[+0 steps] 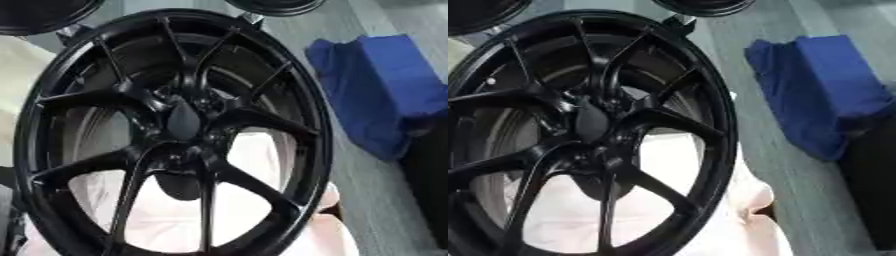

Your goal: Pull the pin out of the wheel hub.

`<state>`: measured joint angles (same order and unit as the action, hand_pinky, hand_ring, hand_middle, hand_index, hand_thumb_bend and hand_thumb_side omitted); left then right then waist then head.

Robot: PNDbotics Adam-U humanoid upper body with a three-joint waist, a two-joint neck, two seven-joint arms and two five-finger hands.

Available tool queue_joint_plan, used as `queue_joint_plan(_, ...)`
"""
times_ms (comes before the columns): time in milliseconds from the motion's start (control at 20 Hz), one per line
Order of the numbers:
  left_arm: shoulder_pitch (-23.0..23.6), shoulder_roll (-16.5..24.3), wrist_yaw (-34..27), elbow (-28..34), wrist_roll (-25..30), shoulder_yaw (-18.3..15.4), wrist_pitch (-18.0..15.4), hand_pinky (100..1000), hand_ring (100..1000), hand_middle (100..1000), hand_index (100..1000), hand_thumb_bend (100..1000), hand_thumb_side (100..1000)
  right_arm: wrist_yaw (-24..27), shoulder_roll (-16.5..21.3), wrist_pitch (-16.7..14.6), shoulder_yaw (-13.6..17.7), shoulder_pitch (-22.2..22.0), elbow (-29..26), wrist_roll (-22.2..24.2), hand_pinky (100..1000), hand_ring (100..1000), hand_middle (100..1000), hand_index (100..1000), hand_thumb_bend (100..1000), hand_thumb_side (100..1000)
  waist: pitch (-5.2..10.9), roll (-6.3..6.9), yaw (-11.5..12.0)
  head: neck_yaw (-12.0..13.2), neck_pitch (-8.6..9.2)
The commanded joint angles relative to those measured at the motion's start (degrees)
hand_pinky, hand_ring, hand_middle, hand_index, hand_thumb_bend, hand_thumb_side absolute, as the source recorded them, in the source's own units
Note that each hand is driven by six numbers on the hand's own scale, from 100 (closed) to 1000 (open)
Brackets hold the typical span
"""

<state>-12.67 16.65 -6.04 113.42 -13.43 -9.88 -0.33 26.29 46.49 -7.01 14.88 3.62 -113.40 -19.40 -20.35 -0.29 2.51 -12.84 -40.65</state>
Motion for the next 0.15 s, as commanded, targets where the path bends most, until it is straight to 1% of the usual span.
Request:
queue_joint_plan(50, -0.7, 0.8, 0.4, 1.2, 0.1, 0.1, -0.8, 965, 517, 521, 747, 367, 698, -0.9, -0.3, -0.7, -0.8, 1.0, -1.2, 1.4, 802, 628, 572, 584, 100, 509, 0.61, 0.13, 0.1, -0.4, 0.78)
queue_joint_plan(150, -0.8, 0.8, 0.6, 1.2, 0.2, 0.3, -1.2, 964, 516, 520, 746, 367, 697, -1.5, -1.5, -0.7, -1.6, 1.5, -1.2, 2.3, 800, 626, 571, 582, 100, 502, 0.43, 0.31, 0.2, -0.5, 0.95)
